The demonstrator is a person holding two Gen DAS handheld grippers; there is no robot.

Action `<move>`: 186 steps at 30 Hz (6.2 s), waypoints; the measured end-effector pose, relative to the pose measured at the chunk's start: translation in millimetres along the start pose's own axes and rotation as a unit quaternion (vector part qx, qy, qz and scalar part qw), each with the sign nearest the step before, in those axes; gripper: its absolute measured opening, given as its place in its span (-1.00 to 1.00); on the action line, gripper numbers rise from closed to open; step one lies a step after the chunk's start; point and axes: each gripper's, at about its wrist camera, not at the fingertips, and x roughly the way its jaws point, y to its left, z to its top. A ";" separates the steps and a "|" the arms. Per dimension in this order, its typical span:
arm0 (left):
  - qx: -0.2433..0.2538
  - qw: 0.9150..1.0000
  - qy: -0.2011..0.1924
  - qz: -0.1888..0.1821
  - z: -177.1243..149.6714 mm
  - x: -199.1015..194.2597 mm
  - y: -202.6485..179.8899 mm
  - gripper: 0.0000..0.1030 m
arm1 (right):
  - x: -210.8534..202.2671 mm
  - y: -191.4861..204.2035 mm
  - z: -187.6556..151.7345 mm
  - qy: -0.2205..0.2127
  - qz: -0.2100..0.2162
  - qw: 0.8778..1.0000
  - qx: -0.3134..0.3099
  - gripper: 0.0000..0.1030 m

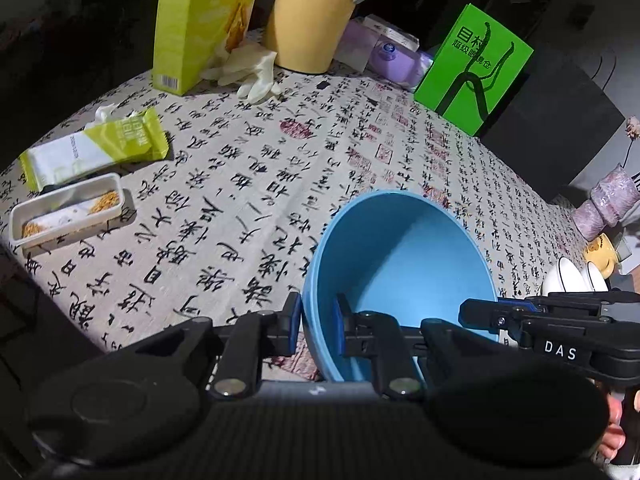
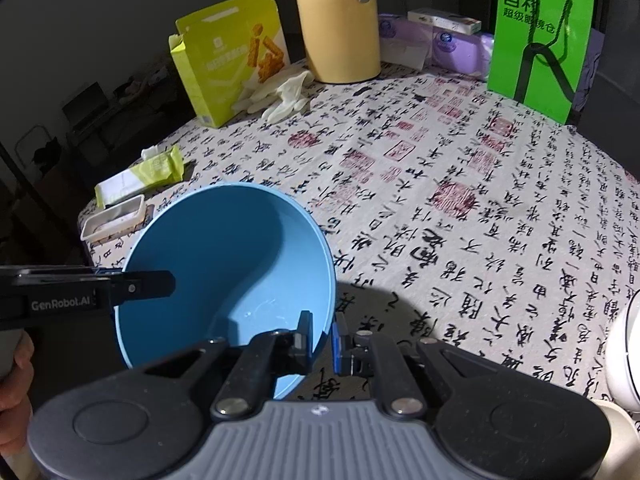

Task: Organize plates and bowls
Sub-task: 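Lift the blue bowl and carry it across the cloth with both grippers, then lower the blue bowl onto the cloth and open both grippers, then move both grippers toward the white bowl with the black rim, then close both grippers on the rim of the white bowl, then lift the white bowl off the cloth with both grippers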

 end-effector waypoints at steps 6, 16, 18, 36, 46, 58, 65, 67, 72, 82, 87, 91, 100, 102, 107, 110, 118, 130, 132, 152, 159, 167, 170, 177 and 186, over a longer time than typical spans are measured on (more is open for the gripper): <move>-0.009 1.000 0.014 0.000 -4.2 6.4 6.8 -0.69 | 8.4 1.2 -1.1 0.014 0.003 1.000 0.004 -0.83; -0.018 1.000 0.018 0.000 -3.9 11.8 10.3 -0.68 | 16.1 0.2 2.2 0.014 0.001 1.000 0.008 -0.83; -0.021 1.000 0.018 -0.001 -3.1 13.2 11.3 -0.67 | 18.3 -0.9 3.0 0.013 0.001 1.000 0.010 -0.82; -0.027 0.999 -0.021 -0.029 -3.6 -0.4 15.2 0.62 | 8.7 -8.8 -1.1 -0.020 0.025 0.999 0.029 -0.10; -0.005 0.997 -0.073 -0.033 -17.5 -15.3 13.0 1.00 | -9.3 -13.1 -15.8 -0.056 0.046 0.997 0.032 0.83; 0.016 0.990 -0.141 -0.026 -35.3 -28.1 2.0 1.00 | -42.8 -16.7 -47.9 -0.140 0.021 0.989 0.037 1.00; 0.026 0.982 -0.186 -0.028 -43.8 -38.4 -5.5 1.00 | -53.8 -24.6 -63.1 -0.164 0.031 0.985 0.052 1.00; 0.033 0.979 -0.200 -0.028 -47.7 -41.7 -9.4 1.00 | -56.2 -28.1 -68.1 -0.171 0.026 0.983 0.056 1.00; 0.055 0.973 -0.224 -0.031 -58.6 -45.2 -21.8 1.00 | -63.5 -41.6 -80.4 -0.189 0.017 0.979 0.073 1.00; 0.083 0.966 -0.242 -0.046 -73.0 -44.1 -47.7 1.00 | -79.7 -77.4 -113.0 -0.219 -0.006 0.970 0.109 1.00; 0.102 0.961 -0.251 -0.063 -79.2 -44.4 -64.9 1.00 | -92.8 -97.0 -132.7 -0.238 -0.017 0.962 0.131 1.00; 0.111 0.958 -0.254 -0.076 -81.8 -43.9 -80.6 1.00 | -103.9 -112.6 -149.3 -0.258 -0.022 0.955 0.146 1.00; 0.139 0.953 -0.253 -0.093 -91.3 -34.5 -116.2 1.00 | -116.9 -151.7 -179.2 -0.276 -0.037 0.943 0.184 1.00; 0.141 0.953 -0.250 -0.096 -91.7 -32.4 -121.8 1.00 | -119.0 -159.0 -183.4 -0.278 -0.044 0.941 0.191 1.00; 0.152 0.954 -0.239 -0.101 -91.4 -25.2 -138.5 1.00 | -125.0 -179.2 -195.2 -0.284 -0.058 0.934 0.210 1.00; 0.160 0.954 -0.232 -0.106 -91.2 -20.7 -149.1 1.00 | -127.5 -190.2 -199.4 -0.285 -0.064 0.932 0.216 1.00; 0.165 0.957 -0.208 -0.119 -88.1 -6.3 -177.9 1.00 | -138.1 -211.6 -197.2 -0.281 -0.076 0.934 0.206 1.00; 0.171 0.965 -0.146 -0.132 -71.2 20.5 -231.2 1.00 | -146.6 -246.3 -177.5 -0.241 -0.082 0.947 0.194 0.80; 0.169 0.967 -0.132 -0.135 -67.2 25.6 -239.6 1.00 | -144.0 -254.0 -171.4 -0.223 -0.075 0.950 0.204 0.79; 0.138 0.989 0.030 -0.054 -11.8 111.1 -320.8 0.99 | -106.2 -307.1 -119.9 -0.130 -0.064 0.962 0.231 0.47; 0.142 0.988 0.057 -0.016 -3.6 142.1 -339.2 0.87 | -88.0 -317.9 -109.1 -0.099 -0.077 0.966 0.228 0.21; 0.140 0.986 0.087 0.003 0.7 171.3 -349.3 0.53 | -67.7 -327.7 -101.9 -0.077 -0.075 0.966 0.236 -0.04; 0.132 0.986 0.105 0.000 2.2 180.0 -350.1 0.44 | -61.3 -330.0 -100.1 -0.068 -0.071 0.967 0.237 -0.09; 0.141 0.982 0.125 -0.004 0.0 189.4 -355.5 -0.05 | -51.2 -331.2 -97.9 -0.057 -0.063 0.968 0.235 -0.34; 0.162 0.978 0.132 -0.008 -2.5 193.5 -361.4 -0.75 | -48.2 -329.4 -93.9 -0.056 -0.043 0.971 0.230 -0.63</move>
